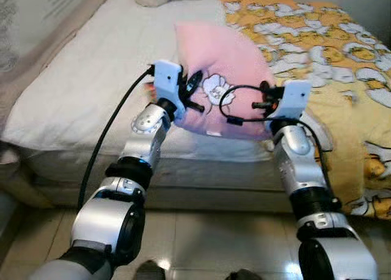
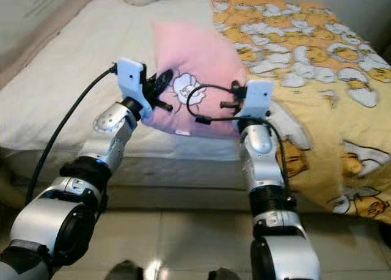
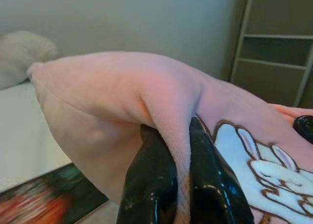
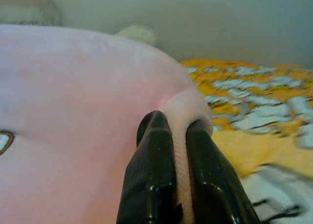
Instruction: Clean up the room
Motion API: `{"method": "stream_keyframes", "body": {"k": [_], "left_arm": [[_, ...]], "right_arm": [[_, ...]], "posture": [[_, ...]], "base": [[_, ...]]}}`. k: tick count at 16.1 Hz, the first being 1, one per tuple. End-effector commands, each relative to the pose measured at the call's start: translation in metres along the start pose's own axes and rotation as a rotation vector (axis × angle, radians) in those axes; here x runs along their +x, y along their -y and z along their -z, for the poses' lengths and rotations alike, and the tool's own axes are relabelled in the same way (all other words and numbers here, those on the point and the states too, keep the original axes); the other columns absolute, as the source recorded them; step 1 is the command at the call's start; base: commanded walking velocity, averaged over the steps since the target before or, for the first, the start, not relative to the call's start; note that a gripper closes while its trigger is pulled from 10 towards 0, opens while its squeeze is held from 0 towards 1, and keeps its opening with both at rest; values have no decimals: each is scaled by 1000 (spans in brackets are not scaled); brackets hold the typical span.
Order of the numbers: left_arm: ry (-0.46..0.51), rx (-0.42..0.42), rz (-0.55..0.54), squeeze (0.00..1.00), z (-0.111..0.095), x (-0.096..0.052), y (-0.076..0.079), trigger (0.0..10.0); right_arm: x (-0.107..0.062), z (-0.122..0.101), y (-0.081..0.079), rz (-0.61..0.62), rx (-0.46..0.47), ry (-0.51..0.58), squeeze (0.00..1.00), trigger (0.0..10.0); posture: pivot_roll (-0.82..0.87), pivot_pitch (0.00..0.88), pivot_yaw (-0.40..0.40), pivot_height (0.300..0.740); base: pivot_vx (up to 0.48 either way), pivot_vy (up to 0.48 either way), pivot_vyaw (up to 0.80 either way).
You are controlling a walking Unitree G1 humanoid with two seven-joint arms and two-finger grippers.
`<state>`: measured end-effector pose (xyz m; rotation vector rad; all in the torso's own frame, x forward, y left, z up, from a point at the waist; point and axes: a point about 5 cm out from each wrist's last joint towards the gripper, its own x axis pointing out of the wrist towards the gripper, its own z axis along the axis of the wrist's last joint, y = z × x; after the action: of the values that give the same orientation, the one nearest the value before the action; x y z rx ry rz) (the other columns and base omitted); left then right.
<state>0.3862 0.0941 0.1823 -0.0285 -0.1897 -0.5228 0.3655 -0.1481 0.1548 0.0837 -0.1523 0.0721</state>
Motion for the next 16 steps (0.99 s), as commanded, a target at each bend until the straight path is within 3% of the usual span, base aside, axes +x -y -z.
{"method": "stream_keyframes", "body": {"k": [1, 2, 3, 8, 10, 12, 13, 16], "left_arm": [[103, 42, -94, 0, -25, -2, -25, 10000], [82, -2, -59, 0, -23, -1, -24, 10000], [79, 33, -58, 0, -24, -1, -24, 10000], [78, 24, -59, 0, -22, 0, -20, 10000], [60, 42, -113, 0, -17, -2, -23, 10000], [59, 94, -199, 0, -20, -3, -30, 10000], [77, 66, -185, 0, -23, -3, -31, 10000], [72, 93, -200, 0, -24, -4, -34, 10000]], "right_arm": [[0, -3, 19, 68, 8, 8, 0, 0], [0, -3, 19, 66, 7, 9, 0, 0], [0, -5, 19, 69, 6, 17, 0, 0], [-3, -3, 22, 76, 5, 20, 0, 0], [-5, -1, 22, 73, 3, 9, 0, 0], [-5, 0, 21, 69, 2, 7, 0, 0], [-5, -1, 22, 73, 5, 7, 0, 0], [-5, 1, 20, 73, 10, 1, 0, 0]], "posture": [[76, 0, -49, 728], [73, 0, -43, 728], [62, 0, -34, 728], [52, 0, -31, 728], [57, 0, -46, 728], [56, 0, -44, 728], [59, 0, -42, 728], [62, 0, -40, 728]], "base": [[0, 480, 0], [0, 480, 0], [0, 480, 0], [0, 480, 0], [0, 480, 0], [0, 0, 0], [0, 0, 0], [480, 0, 0]]}}
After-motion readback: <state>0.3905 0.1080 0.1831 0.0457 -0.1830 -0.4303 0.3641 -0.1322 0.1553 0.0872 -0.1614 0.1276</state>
